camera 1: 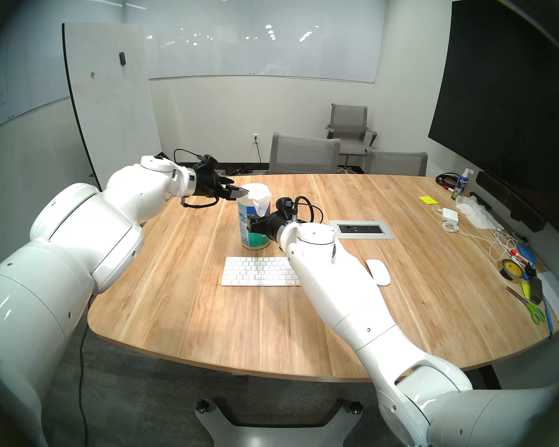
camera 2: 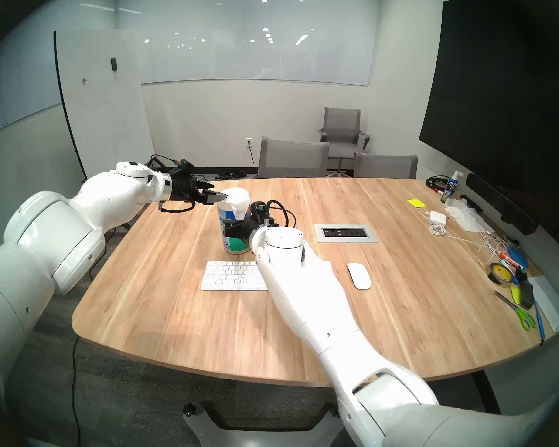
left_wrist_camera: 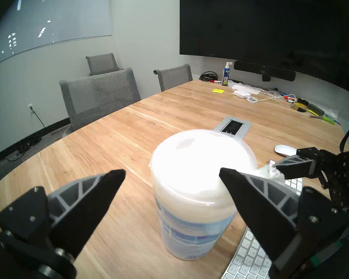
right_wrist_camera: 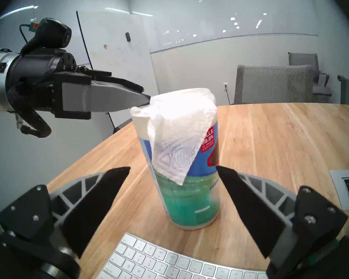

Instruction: Wipe the keyboards and mice with a disinfecting wipe, then set the wipe down

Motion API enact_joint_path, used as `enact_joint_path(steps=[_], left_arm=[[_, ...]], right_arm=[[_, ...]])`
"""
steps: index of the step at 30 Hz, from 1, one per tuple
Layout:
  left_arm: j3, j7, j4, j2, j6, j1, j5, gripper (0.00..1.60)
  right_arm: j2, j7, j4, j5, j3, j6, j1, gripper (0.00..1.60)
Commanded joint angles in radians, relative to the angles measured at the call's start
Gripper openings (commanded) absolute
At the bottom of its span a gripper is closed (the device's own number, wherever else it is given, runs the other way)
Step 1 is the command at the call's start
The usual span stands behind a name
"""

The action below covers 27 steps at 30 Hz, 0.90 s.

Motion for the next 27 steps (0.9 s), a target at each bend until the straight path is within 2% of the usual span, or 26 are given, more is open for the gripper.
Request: enact_joint_path(steps=[1,6,9,10,11,12,15,27], left_arm=[[-0.003,-0.001,-0.009,0.000,-0.001,-0.025,-0.002,1.60],[-0.004,-0.001,-0.009,0.000,-0.001,-0.025,-0.002,1.60],[-0.004,-0.001,-0.009,0.000,-0.001,-0.025,-0.002,1.60],[-0.004,-0.001,-0.009,0.000,-0.001,-0.025,-0.002,1.60],[-0.004,-0.001,-0.009,0.000,-0.001,-0.025,-0.002,1.60],[-0.004,-0.001,-0.009,0.000,-0.001,-0.025,-0.002,1.60],[-0.004,-0.001,-0.009,0.000,-0.001,-0.025,-0.002,1.60],[-0.004,-0.001,-0.009,0.000,-0.001,-0.025,-0.002,1.60]], right_arm=[[-0.023,0.002,-0.004,0.004,0.004,-0.019,0.029,1.60],[-0.027,0.000,0.002,0.004,0.006,-0.021,0.033,1.60],[-0.029,0.001,0.008,0.005,0.007,-0.021,0.038,1.54],[-0.029,0.001,0.009,0.005,0.007,-0.021,0.039,1.22],[-0.029,0.002,0.010,0.005,0.007,-0.020,0.040,1.05],[-0.029,0.002,0.010,0.006,0.006,-0.019,0.040,0.78],[-0.029,0.004,0.010,0.006,0.006,-0.018,0.039,0.64],[-0.028,0.012,0.016,0.007,0.008,-0.017,0.038,0.76]])
